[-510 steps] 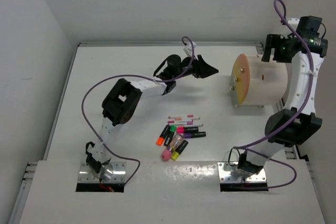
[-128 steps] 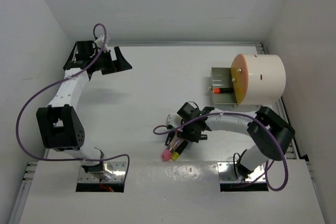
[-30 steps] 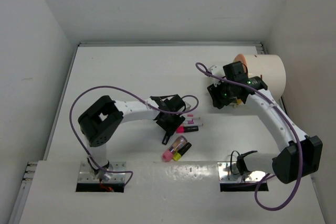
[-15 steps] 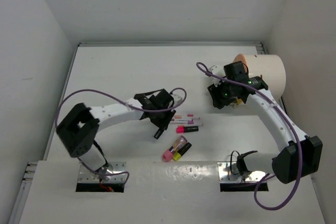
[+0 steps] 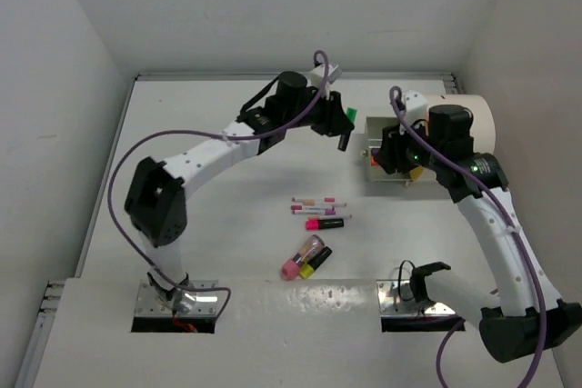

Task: Sort the stationery into containers
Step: Place the pen in the drawer.

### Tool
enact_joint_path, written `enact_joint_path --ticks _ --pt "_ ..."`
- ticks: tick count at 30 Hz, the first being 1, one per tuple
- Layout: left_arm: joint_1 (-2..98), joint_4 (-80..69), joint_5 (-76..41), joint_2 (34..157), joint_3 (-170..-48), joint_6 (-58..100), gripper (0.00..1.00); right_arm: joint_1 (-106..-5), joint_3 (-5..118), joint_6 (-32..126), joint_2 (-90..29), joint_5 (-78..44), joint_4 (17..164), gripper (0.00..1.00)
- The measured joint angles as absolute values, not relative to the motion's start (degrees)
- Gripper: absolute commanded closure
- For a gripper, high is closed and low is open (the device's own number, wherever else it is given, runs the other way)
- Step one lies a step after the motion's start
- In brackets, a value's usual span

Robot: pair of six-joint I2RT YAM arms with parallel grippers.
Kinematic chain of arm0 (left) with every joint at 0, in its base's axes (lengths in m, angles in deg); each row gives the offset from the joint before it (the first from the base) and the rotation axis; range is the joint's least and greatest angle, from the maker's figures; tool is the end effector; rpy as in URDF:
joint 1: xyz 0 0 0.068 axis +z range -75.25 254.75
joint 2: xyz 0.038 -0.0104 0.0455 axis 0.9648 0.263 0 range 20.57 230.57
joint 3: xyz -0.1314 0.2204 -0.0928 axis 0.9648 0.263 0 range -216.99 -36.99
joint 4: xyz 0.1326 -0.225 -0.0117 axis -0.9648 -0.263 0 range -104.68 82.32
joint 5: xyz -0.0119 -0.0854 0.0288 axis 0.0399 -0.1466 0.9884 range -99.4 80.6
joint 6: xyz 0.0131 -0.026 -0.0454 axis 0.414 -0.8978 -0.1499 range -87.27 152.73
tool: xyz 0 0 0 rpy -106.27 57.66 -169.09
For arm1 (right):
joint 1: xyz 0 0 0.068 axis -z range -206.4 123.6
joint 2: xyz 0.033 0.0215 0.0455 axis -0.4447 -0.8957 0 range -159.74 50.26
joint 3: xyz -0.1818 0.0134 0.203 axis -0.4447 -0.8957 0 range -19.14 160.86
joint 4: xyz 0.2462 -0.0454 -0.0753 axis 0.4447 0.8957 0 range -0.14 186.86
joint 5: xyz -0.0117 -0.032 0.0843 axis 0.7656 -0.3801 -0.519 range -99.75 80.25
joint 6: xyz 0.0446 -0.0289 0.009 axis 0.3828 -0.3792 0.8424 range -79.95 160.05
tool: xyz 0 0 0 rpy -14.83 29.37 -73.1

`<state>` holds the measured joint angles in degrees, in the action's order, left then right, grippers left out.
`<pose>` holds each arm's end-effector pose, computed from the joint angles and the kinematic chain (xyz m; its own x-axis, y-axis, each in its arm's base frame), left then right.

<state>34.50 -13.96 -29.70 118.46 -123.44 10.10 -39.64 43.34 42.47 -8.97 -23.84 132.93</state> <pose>0.3053 -0.2747 0.3526 -0.5446 -0.0118 -0.8386 0.7028 0.5393 -0.4640 0.2020 0.0564 0.3446 -0.6399 -0.1085 -0.7608 -0.3773 0.9068 0.1881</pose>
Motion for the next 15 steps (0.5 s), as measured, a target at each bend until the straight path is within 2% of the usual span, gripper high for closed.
enact_joint_path --ticks 7,15 --pt "33.5 -3.5 -36.3 138.9 -137.1 -0.4 0.94 -37.4 51.4 46.7 -5.1 -21.9 129.4 0.54" --pt "28.7 -0.2 -36.8 149.8 -148.3 -1.6 0.93 -37.0 54.9 47.1 -5.0 -20.4 130.0 0.53"
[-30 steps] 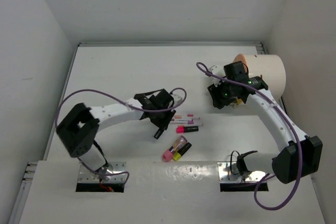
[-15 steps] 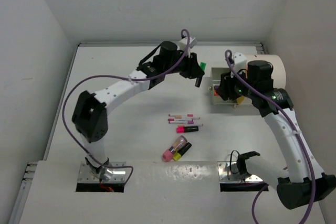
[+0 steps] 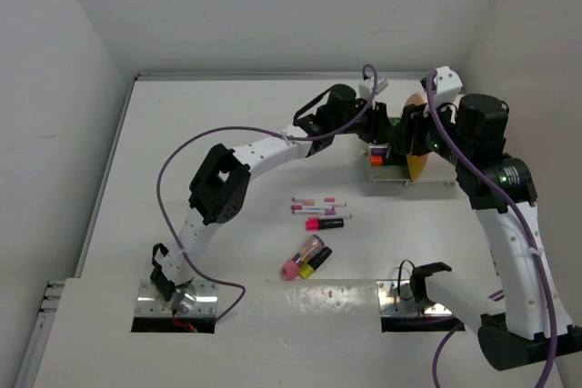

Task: Sort the stationery into containers
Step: Place the pen in the drawer.

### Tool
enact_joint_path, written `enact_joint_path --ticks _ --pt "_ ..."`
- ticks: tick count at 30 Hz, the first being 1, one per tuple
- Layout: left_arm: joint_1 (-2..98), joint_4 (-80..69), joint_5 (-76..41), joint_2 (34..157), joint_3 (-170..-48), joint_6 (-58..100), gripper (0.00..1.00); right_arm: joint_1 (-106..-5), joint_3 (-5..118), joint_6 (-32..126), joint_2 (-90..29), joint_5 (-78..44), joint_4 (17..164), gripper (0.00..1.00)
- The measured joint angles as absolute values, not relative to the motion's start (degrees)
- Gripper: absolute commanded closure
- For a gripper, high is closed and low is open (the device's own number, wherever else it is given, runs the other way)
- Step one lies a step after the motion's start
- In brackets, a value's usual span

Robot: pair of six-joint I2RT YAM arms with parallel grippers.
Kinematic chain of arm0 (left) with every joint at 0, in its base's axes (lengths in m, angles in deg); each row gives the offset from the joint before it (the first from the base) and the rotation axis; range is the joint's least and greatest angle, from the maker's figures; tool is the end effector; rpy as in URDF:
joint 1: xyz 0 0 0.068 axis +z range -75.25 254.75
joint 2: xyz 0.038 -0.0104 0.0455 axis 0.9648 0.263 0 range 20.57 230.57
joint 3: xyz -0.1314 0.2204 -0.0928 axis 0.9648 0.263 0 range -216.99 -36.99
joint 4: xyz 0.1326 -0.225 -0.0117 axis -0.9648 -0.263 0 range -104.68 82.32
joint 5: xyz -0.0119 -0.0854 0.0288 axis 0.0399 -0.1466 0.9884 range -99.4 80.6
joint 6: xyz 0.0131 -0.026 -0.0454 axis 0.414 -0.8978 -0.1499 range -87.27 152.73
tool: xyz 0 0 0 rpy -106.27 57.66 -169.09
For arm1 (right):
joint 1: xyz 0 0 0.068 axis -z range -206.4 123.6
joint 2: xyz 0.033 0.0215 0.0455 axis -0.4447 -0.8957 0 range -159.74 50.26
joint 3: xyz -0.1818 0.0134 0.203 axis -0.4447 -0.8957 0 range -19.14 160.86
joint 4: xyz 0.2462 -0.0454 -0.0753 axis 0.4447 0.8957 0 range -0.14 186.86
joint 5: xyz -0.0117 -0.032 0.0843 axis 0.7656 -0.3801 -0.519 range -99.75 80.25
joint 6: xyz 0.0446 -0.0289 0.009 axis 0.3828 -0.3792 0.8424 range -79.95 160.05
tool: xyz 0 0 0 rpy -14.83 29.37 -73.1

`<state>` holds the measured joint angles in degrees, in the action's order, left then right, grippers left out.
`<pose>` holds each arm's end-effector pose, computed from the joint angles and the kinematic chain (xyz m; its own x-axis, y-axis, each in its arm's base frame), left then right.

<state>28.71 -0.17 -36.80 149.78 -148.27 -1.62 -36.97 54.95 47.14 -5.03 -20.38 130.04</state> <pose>0.3646 -0.4018 0.2807 -0.6415 -0.0564 -0.7650 0.7162 0.3133 -0.6236 0.1795 0.0402 0.4265 -0.3988 0.0490 -0.9157 -0.3021 0.9358 0.1816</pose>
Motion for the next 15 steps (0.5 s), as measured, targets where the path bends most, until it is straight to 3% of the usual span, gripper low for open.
enact_joint_path --ticks 4,6,7,10,15 --pt "28.0 1.1 -36.8 151.0 -149.3 -1.8 0.77 -36.9 55.0 46.3 -5.7 -20.3 131.8 0.53" --pt "28.2 1.4 -36.6 151.6 -149.3 -1.8 0.55 -36.9 55.0 45.8 -6.3 -20.3 132.9 0.53" --pt "28.4 1.4 -36.4 152.0 -149.3 -1.4 0.33 -36.9 55.0 45.6 -6.6 -20.2 133.3 0.53" --pt "29.0 1.2 -36.2 153.3 -149.3 -0.8 0.14 -36.9 54.9 44.9 -7.4 -20.2 134.4 0.53" --pt "31.0 -0.2 -36.4 154.0 -149.8 0.2 0.09 -36.9 54.8 44.6 -7.4 -20.2 134.6 0.57"
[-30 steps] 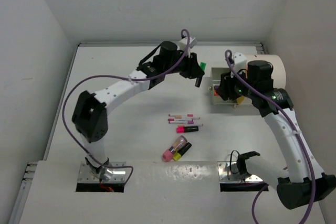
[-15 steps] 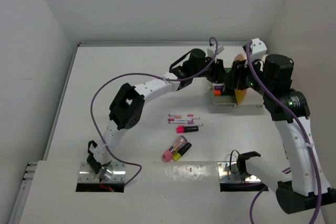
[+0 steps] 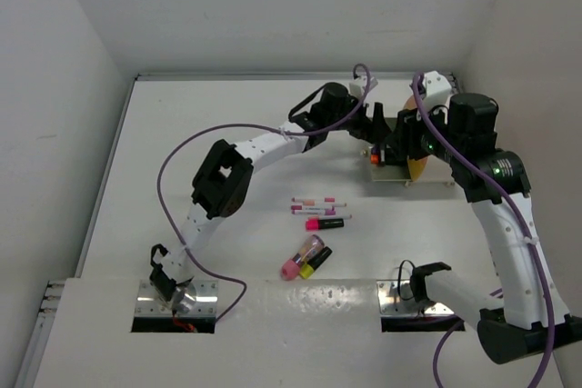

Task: Sort the stationery into containers
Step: Place the pen in the drawer, then pick up the pen from the center of the board.

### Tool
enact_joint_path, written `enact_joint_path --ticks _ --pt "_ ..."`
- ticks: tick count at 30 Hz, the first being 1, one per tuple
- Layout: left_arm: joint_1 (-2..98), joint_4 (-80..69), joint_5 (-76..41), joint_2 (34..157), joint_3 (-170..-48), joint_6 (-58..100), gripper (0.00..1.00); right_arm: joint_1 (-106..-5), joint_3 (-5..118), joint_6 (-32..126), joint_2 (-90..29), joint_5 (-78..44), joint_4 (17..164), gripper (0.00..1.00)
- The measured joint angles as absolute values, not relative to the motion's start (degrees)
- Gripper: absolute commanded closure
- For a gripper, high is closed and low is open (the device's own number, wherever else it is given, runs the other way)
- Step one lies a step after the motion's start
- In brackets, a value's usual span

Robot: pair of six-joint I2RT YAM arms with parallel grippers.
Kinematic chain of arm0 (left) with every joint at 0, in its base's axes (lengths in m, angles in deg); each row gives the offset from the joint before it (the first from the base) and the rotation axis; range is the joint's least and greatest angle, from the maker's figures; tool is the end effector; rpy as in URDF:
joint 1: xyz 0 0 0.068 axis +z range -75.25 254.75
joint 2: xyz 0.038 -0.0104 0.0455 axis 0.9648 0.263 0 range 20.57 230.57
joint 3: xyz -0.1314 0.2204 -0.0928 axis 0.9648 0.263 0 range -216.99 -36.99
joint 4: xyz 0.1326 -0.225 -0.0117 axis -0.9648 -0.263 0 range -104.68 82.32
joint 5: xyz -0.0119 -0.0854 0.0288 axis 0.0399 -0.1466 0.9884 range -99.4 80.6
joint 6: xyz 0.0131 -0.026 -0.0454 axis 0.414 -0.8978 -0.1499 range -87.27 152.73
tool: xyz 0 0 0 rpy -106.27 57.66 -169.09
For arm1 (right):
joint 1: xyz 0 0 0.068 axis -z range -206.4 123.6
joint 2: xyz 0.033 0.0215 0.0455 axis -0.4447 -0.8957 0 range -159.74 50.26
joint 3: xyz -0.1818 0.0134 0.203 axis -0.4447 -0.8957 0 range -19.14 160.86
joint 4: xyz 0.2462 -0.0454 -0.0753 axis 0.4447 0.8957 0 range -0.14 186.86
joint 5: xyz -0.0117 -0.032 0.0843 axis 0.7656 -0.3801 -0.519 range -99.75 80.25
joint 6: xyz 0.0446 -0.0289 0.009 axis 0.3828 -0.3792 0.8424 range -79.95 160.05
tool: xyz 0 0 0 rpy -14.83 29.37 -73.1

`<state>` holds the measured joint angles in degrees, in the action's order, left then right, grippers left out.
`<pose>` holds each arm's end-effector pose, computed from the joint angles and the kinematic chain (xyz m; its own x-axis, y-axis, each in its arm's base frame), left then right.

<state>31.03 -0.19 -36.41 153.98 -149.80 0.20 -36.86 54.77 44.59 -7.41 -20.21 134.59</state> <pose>0.3897 -0.3952 0.2513 -0.6412 -0.0497 -0.7658 0.7005 0.3695 -0.6106 0.1887 0.0414 0.4107 -0.4942 -0.0121 -0.8693 -0.2971 0.9421 0.1558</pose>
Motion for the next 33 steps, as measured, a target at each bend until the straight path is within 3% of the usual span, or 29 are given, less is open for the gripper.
enact_joint_path --ticks 9,15,20,27,33 --pt "41.9 -10.6 -36.0 145.4 -150.1 7.0 0.09 -38.0 57.0 35.7 -10.6 -25.3 139.4 0.70" --pt "55.7 -25.5 -36.1 133.3 -149.5 16.7 0.07 -51.0 55.2 23.9 -22.6 -24.1 143.9 0.72" --pt "57.6 -37.4 -38.2 124.4 -143.3 25.0 0.07 -60.5 46.1 19.6 -29.9 -20.8 142.3 0.77" --pt "61.6 -43.7 -42.6 119.5 -127.4 27.2 0.08 -66.2 42.3 18.5 -37.9 -19.6 139.2 0.73" --pt "63.0 -44.6 -43.7 119.5 -126.7 27.0 0.09 -66.8 40.1 19.1 -41.6 -18.2 136.8 0.66"
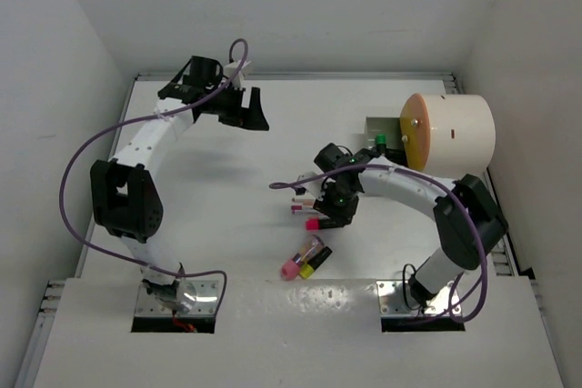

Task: Sort the stationery into containers
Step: Pick up the pen from the center of the board.

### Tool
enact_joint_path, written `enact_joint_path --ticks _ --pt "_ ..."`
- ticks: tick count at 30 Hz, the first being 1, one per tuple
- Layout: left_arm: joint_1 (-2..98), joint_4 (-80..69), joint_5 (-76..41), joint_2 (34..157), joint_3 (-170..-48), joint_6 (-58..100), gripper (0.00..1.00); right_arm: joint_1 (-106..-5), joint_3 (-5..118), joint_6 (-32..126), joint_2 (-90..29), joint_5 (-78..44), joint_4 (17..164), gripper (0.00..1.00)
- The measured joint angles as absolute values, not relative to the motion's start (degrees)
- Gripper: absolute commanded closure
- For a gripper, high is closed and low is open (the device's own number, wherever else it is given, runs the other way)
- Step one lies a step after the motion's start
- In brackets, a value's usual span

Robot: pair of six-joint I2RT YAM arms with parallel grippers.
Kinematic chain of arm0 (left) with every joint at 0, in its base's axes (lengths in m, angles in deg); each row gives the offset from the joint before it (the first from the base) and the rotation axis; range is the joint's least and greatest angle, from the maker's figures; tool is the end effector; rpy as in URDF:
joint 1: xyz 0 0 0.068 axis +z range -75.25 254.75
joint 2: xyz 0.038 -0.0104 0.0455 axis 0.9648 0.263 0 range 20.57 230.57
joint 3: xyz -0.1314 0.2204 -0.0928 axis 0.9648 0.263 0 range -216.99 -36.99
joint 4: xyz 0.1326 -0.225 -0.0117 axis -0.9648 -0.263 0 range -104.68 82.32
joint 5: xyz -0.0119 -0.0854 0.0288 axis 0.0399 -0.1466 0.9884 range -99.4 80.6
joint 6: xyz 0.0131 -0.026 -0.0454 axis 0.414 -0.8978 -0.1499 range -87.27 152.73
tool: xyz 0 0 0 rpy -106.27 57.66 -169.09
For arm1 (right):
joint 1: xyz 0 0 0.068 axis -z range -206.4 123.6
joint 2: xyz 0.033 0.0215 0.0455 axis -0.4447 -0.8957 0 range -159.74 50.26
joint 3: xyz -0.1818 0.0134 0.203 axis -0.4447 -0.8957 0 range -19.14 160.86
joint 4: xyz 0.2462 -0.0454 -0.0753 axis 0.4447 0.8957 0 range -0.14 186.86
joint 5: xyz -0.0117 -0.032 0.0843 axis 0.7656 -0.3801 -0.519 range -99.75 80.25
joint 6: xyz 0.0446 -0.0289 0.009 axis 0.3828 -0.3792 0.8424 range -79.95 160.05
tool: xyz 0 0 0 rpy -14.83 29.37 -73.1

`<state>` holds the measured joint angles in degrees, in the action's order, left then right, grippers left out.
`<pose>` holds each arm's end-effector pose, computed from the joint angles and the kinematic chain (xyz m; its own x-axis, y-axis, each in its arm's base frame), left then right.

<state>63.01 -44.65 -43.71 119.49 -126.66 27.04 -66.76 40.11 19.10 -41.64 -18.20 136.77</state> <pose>0.3717 -0.0978 0.3196 -0.7579 0.0739 -0.6482 0.4771 0.7404 -0.4735 0.2155 0.1900 0.1883 -0.4636 -0.8581 -0.2208 -0.8851 0.4601 0.0700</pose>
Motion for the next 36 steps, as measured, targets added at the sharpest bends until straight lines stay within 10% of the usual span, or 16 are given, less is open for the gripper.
enact_joint_path --ticks 36 --pt "63.2 -43.9 -46.5 122.8 -129.4 25.2 0.10 -66.1 39.3 17.7 -53.2 -14.6 129.4 0.45"
